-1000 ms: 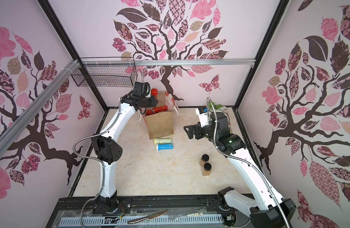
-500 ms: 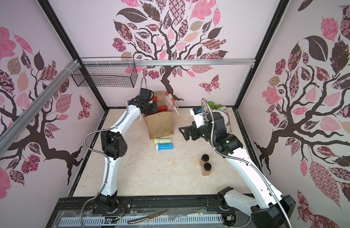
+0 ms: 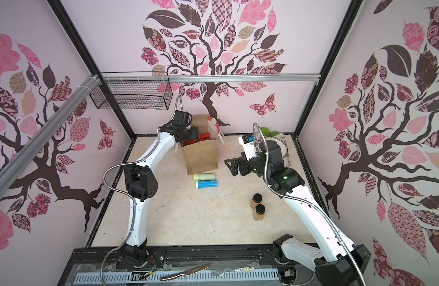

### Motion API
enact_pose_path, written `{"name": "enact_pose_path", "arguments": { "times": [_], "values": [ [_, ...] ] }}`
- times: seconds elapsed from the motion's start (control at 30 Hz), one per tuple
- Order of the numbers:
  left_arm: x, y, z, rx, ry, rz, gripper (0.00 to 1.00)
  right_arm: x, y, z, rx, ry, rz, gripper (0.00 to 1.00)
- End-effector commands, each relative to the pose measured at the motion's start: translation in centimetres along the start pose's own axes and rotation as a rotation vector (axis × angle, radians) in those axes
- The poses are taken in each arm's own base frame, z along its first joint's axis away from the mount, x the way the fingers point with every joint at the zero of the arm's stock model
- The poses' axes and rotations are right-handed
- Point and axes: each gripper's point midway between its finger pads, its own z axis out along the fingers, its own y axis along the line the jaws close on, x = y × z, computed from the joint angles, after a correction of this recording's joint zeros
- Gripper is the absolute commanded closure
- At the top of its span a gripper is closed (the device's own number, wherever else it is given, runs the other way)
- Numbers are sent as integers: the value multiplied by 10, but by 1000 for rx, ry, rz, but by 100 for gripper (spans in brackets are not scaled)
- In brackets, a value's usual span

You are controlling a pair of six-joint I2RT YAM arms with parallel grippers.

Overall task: Put the flashlights into the tote bags
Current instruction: Place the flashlight in the canvas bag, then pick up the flashlight from the center of the board.

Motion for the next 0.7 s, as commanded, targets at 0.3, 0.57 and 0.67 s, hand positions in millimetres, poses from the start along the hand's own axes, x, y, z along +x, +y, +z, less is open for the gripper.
{"name": "enact_pose_path", "arguments": {
  "times": [0.3,0.57,0.67],
  "values": [
    [-45,-41,-113,169,-156,93,17,-23,5,-7,-5,-57,-18,0],
    [48,-80,-166,316,17,262,17,-5,-6,0,41,-9,45,0],
    [89,-87,-183,363,65,306,17,5,-6,0,38,12,52,0]
  ]
}}
